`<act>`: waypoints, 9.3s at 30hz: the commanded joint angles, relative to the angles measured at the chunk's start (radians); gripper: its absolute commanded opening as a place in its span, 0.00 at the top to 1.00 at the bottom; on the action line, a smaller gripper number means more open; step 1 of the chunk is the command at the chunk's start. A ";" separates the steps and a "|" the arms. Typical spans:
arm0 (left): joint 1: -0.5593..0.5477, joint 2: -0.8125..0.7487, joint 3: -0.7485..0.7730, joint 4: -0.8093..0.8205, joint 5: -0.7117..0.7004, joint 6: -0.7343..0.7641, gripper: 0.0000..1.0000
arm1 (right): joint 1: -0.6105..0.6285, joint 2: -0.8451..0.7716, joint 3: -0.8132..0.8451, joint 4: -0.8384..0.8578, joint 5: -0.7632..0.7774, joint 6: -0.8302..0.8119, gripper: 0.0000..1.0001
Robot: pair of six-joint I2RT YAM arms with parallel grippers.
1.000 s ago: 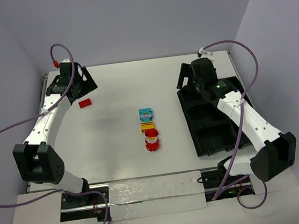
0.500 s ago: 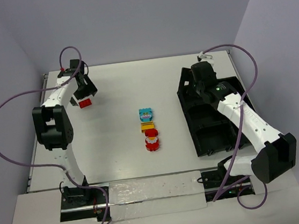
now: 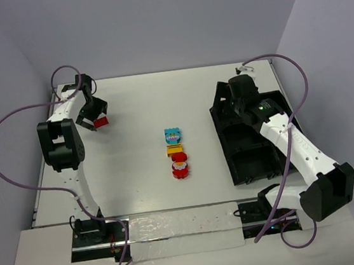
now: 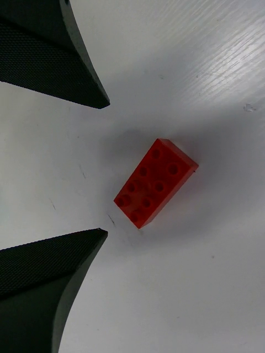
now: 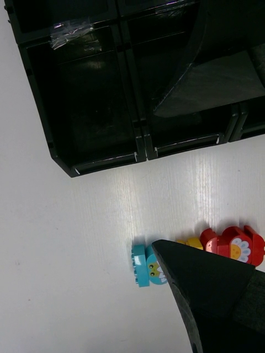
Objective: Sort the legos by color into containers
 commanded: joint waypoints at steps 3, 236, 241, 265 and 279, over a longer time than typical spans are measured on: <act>0.015 0.045 0.047 -0.030 0.036 -0.252 0.02 | 0.006 -0.067 -0.030 -0.012 0.022 0.001 0.00; -0.421 -0.726 -0.767 0.590 0.776 0.350 0.01 | 0.345 0.388 0.151 0.051 -0.176 0.384 0.55; -0.429 -0.745 -0.852 0.749 0.882 0.279 0.01 | 0.316 0.374 0.175 0.046 -0.194 0.375 0.54; -0.492 -0.571 -0.749 0.871 0.805 0.210 0.29 | 0.315 0.349 0.212 0.037 -0.249 0.376 0.54; -0.498 -0.589 -0.759 0.837 0.793 0.219 1.00 | 0.262 0.360 0.208 0.047 -0.280 0.389 0.54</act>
